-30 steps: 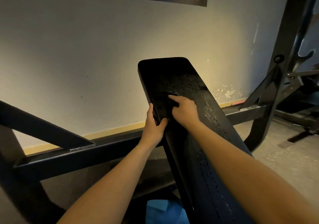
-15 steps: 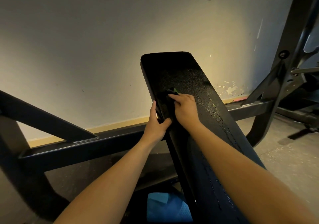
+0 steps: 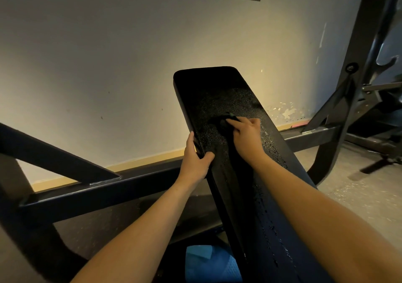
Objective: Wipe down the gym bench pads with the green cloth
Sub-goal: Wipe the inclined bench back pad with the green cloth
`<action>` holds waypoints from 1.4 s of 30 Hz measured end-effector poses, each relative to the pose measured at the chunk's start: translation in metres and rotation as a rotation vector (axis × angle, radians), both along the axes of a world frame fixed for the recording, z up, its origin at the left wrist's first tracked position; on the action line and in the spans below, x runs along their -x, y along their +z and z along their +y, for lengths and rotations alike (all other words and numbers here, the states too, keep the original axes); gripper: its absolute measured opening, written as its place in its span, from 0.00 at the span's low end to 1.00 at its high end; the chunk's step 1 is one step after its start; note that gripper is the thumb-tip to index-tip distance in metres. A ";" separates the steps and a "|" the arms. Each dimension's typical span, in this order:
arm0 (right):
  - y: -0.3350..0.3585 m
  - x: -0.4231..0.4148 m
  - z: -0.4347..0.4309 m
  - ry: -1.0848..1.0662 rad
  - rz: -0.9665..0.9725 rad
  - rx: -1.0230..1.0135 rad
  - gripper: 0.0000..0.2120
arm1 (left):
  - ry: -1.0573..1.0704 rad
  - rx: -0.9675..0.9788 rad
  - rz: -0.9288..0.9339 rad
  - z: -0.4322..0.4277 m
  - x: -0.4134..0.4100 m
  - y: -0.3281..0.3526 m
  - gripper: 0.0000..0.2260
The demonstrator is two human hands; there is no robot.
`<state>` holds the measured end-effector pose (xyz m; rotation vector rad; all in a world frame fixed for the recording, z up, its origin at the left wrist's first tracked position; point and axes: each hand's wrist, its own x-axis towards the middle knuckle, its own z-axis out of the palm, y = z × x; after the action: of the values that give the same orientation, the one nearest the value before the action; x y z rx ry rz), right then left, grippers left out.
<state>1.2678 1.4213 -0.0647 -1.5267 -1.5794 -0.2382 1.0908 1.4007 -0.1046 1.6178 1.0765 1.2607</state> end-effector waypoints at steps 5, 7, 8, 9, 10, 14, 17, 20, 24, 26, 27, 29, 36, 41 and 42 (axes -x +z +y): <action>0.003 0.025 -0.003 0.106 0.060 0.018 0.18 | 0.035 -0.092 0.135 -0.001 -0.008 0.002 0.35; 0.001 0.033 -0.009 0.233 -0.072 -0.004 0.18 | 0.102 -0.157 0.176 -0.003 -0.011 0.004 0.33; -0.001 0.031 -0.010 0.263 -0.125 -0.008 0.18 | 0.163 -0.206 0.233 -0.004 -0.012 0.005 0.33; -0.002 0.025 -0.008 0.270 -0.167 -0.011 0.18 | 0.222 -0.262 0.317 -0.005 -0.014 0.009 0.33; -0.003 0.018 -0.005 0.263 -0.204 -0.018 0.18 | 0.268 -0.326 0.421 -0.003 -0.017 0.012 0.32; 0.000 -0.018 0.008 0.157 -0.217 -0.034 0.20 | 0.274 -0.550 0.952 0.008 -0.032 0.034 0.30; 0.000 -0.055 0.013 -0.021 -0.096 0.017 0.22 | 0.244 -0.505 1.034 0.013 -0.041 0.037 0.28; -0.003 -0.087 0.017 -0.220 0.006 0.085 0.24 | 0.295 -0.514 1.035 0.013 -0.046 0.031 0.28; 0.008 -0.073 0.022 -0.293 0.136 0.151 0.25 | 0.326 -0.498 1.013 0.012 -0.051 0.033 0.28; 0.012 -0.049 0.024 -0.144 0.007 0.114 0.24 | 0.339 -0.467 1.020 0.011 -0.057 0.037 0.28; 0.012 -0.037 0.023 -0.061 -0.082 0.094 0.22 | 0.353 -0.454 1.042 0.009 -0.061 0.038 0.28; 0.011 -0.032 0.021 0.048 -0.187 0.083 0.21 | 0.369 -0.456 1.096 0.007 -0.070 0.041 0.27; 0.003 -0.101 0.025 -0.165 -0.086 0.128 0.26 | 0.349 -0.504 1.085 0.010 -0.076 0.034 0.26; 0.011 -0.102 0.032 -0.274 0.257 0.275 0.29 | 0.361 -0.512 1.100 0.007 -0.079 0.033 0.26; 0.016 -0.097 0.033 -0.272 0.291 0.301 0.29 | 0.368 -0.508 1.096 0.007 -0.080 0.032 0.26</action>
<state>1.3647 1.4539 -0.0486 -1.9145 -1.2149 0.0755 1.1708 1.4076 -0.0722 2.7286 1.8581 0.8403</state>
